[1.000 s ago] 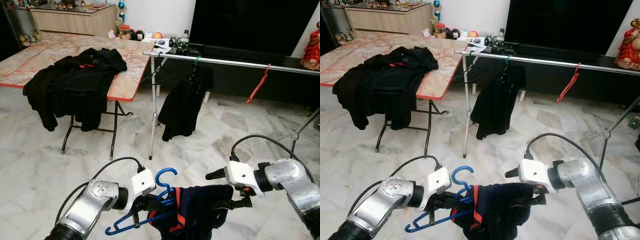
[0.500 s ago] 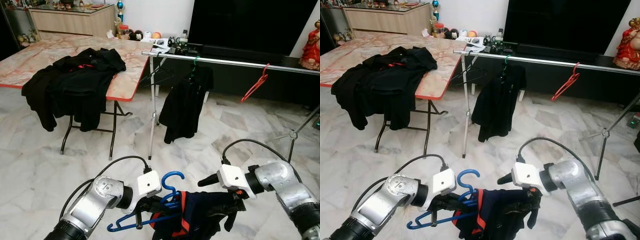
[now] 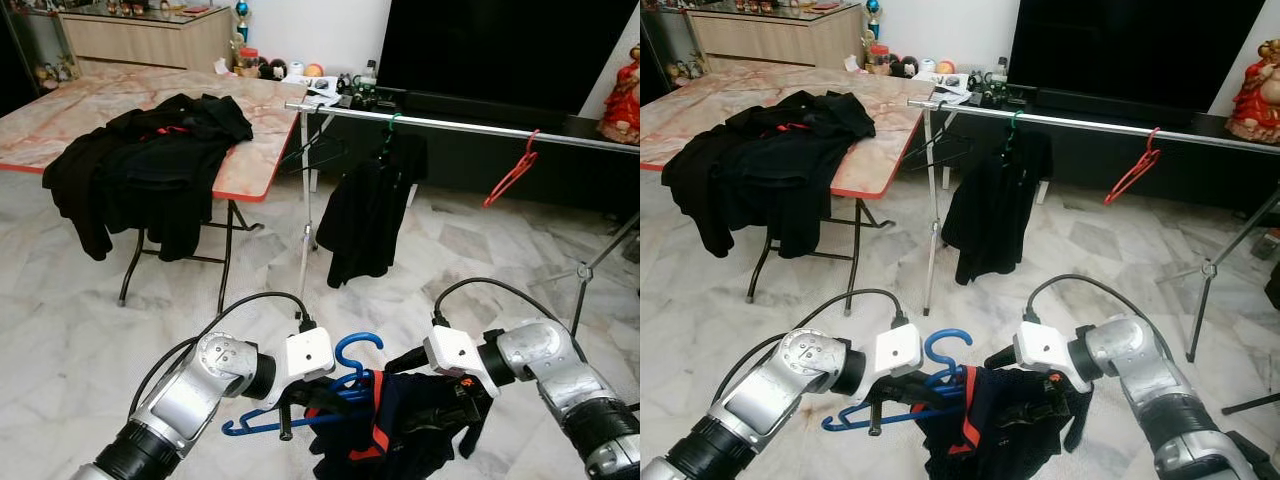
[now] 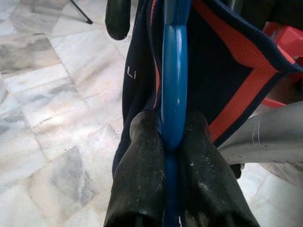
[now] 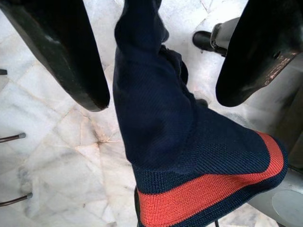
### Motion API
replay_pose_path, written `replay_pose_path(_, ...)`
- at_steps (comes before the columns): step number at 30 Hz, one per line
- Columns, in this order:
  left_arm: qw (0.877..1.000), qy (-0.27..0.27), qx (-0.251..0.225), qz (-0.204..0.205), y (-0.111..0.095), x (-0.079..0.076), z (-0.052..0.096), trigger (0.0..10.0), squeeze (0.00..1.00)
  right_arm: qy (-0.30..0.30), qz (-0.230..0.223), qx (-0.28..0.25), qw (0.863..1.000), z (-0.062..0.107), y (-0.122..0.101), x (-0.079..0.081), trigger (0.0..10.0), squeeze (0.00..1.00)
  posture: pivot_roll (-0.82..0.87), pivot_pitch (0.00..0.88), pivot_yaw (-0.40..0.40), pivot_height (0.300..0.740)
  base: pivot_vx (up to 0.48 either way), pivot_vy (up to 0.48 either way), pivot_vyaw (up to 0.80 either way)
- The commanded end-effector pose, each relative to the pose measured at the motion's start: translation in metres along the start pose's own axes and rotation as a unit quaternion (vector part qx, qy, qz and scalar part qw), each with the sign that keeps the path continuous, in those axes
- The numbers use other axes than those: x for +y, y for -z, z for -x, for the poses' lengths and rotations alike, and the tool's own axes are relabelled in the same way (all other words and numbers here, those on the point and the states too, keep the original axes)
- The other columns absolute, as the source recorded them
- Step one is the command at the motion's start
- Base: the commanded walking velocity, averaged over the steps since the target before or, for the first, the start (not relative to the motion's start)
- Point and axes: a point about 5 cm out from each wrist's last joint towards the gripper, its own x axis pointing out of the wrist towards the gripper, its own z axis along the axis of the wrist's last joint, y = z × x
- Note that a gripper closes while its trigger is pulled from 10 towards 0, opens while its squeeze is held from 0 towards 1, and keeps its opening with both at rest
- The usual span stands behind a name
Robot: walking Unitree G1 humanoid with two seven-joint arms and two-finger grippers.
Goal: Hang hanger
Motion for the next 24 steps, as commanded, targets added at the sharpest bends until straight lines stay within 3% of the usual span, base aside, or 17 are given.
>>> replay_pose_path(1, 0.999, 0.008, -0.023, -0.036, -0.020, 0.001, 0.000, 10.0, 0.00, -0.004, 0.006, 0.003, 1.000, -0.002, -0.001, -0.001, 10.0, 0.00, 0.08, 0.000, -0.090, 0.740, 0.000, 0.000, 0.00)
replay_pose_path(5, 0.999, 0.012, -0.026, -0.041, -0.023, 0.000, -0.001, 10.0, 0.00, -0.005, 0.005, 0.002, 1.000, -0.005, -0.001, -0.001, 10.0, 0.00, 0.09, 0.000, -0.089, 0.740, 0.000, 0.000, 0.00)
replay_pose_path(6, 0.999, 0.014, -0.027, -0.042, -0.024, 0.000, -0.001, 10.0, 0.00, -0.006, 0.003, 0.001, 1.000, -0.006, 0.000, -0.001, 4.4, 0.00, 0.08, 0.000, -0.089, 0.740, 0.000, 0.000, 0.00)
replay_pose_path(7, 0.998, 0.017, -0.028, -0.044, -0.025, 0.000, -0.002, 10.0, 0.00, -0.006, 0.001, 0.000, 1.000, -0.007, 0.001, -0.001, 3.7, 0.00, 0.09, 0.000, -0.089, 0.740, 0.000, 0.000, 0.00)
replay_pose_path(11, 0.998, 0.022, -0.031, -0.047, -0.028, -0.002, -0.003, 10.0, 0.00, -0.007, -0.002, -0.001, 1.000, -0.009, 0.002, 0.000, 3.1, 0.00, 0.09, 0.000, -0.090, 0.740, 0.000, 0.000, 0.00)
replay_pose_path(12, 0.998, 0.024, -0.033, -0.049, -0.029, -0.003, -0.004, 10.0, 0.00, -0.008, -0.004, -0.003, 1.000, -0.011, 0.002, 0.000, 0.0, 0.00, 0.09, 0.000, -0.091, 0.740, 0.000, 0.000, 0.00)
replay_pose_path(24, 0.996, 0.041, -0.055, -0.058, -0.042, -0.009, -0.012, 10.0, 0.00, -0.010, -0.018, -0.010, 1.000, -0.015, 0.005, 0.001, 0.0, 0.00, 0.09, 0.000, -0.094, 0.740, 0.000, 0.000, 0.00)
